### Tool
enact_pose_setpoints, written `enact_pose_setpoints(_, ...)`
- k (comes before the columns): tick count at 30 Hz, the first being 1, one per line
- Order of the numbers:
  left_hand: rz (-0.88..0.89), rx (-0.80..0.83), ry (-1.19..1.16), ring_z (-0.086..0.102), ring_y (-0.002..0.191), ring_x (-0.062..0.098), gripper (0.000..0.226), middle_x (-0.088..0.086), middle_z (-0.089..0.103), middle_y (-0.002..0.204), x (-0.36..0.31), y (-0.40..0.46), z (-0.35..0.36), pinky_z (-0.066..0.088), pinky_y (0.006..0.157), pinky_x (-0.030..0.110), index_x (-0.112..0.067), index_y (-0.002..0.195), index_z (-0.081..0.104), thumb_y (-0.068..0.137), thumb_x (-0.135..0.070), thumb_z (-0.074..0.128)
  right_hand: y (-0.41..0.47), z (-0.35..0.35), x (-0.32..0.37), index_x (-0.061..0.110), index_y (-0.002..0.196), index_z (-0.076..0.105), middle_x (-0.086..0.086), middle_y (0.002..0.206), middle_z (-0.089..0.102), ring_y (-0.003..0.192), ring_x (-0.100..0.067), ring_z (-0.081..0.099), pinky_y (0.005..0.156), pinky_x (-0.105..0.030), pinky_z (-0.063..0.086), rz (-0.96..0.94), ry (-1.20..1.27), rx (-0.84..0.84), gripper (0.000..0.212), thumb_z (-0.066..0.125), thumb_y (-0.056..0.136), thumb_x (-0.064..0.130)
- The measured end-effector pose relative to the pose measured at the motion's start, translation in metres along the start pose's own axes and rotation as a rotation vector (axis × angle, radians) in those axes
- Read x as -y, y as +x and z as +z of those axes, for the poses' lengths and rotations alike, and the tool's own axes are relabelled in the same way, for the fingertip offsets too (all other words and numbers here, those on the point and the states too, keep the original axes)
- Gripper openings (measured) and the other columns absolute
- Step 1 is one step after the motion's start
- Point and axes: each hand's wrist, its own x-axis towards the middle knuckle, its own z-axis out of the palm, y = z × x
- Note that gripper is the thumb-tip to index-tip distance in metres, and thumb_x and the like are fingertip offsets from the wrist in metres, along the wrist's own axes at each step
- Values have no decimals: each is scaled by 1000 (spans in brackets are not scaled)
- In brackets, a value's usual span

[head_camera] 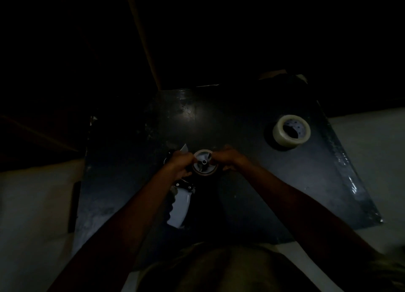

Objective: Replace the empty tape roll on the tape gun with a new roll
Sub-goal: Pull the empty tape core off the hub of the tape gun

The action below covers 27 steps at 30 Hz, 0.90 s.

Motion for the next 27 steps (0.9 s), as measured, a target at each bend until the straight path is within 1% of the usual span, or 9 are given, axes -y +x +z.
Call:
enact_pose_setpoints(3, 37, -80, 52, 60, 71, 18, 25, 11, 66, 89, 3, 5, 5, 46, 53, 24, -5, 104, 64, 80, -9, 65, -2, 0, 0, 6, 66, 62, 0, 50, 61, 47, -11, 57, 43, -23, 45, -35, 45, 31, 18, 69, 80, -3)
enact_pose_setpoints(4, 53, -100, 95, 60, 71, 19, 30, 12, 66, 92, 4, 4, 7, 46, 51, 24, -4, 108, 63, 79, -12, 67, -3, -1, 0, -1, 77, 67, 0, 56, 64, 51, -11, 58, 46, -22, 47, -49, 74, 26, 5, 69, 81, -3)
enact_pose_setpoints(6, 109, -144, 173, 63, 72, 25, 26, 13, 65, 88, 6, 3, 10, 47, 53, 25, -1, 102, 66, 80, -14, 69, 0, 0, -1, -12, 109, 64, -18, 90, 69, 73, -25, 64, 64, -30, 51, -59, 110, 11, 28, 68, 82, -4)
enact_pose_setpoints(8, 186, -195, 201, 65, 80, 28, 20, 11, 65, 77, 8, 4, 12, 50, 61, 27, 5, 94, 69, 82, -11, 70, 3, 4, -2, -12, 121, 57, -29, 118, 62, 103, -38, 63, 86, -41, 52, -80, 108, -4, 41, 67, 82, -5)
enact_pose_setpoints(10, 225, -221, 204, 61, 77, 23, 14, 4, 59, 66, 8, 1, 15, 49, 62, 27, 5, 81, 69, 80, -9, 71, 4, 6, -2, -11, 121, 58, -31, 124, 59, 113, -41, 60, 99, -47, 49, -92, 119, -10, 49, 74, 77, 1)
enact_pose_setpoints(12, 241, -221, 210, 60, 72, 21, 18, 2, 57, 63, 8, 2, 15, 52, 68, 32, -6, 64, 64, 76, -12, 76, 5, 9, -2, -6, 118, 62, -24, 120, 64, 109, -35, 63, 95, -44, 52, -88, 65, -24, 65, 81, 62, 21)
enact_pose_setpoints(15, 226, -239, 212, 59, 68, 19, 19, 2, 60, 67, 6, 1, 16, 51, 70, 29, -4, 71, 66, 74, -17, 79, 14, 9, -9, 2, 116, 65, -17, 117, 67, 106, -29, 66, 94, -43, 54, -100, -1, -70, 87, 79, 41, 44)
enact_pose_setpoints(18, 241, -274, 227, 62, 73, 19, 28, 9, 67, 80, 7, 0, 18, 50, 69, 27, 2, 90, 71, 73, -19, 79, 9, 8, -4, 6, 117, 66, -12, 116, 67, 107, -26, 66, 94, -41, 54, -65, -66, -73, 67, 85, 60, 35)
enact_pose_setpoints(27, 244, -320, 284, 64, 77, 21, 27, 15, 72, 93, 6, -5, 22, 47, 69, 26, 1, 92, 72, 73, -18, 79, 11, 8, -3, 17, 115, 68, -4, 116, 68, 107, -18, 65, 89, -26, 53, -84, -257, -160, 65, 84, 60, 47)
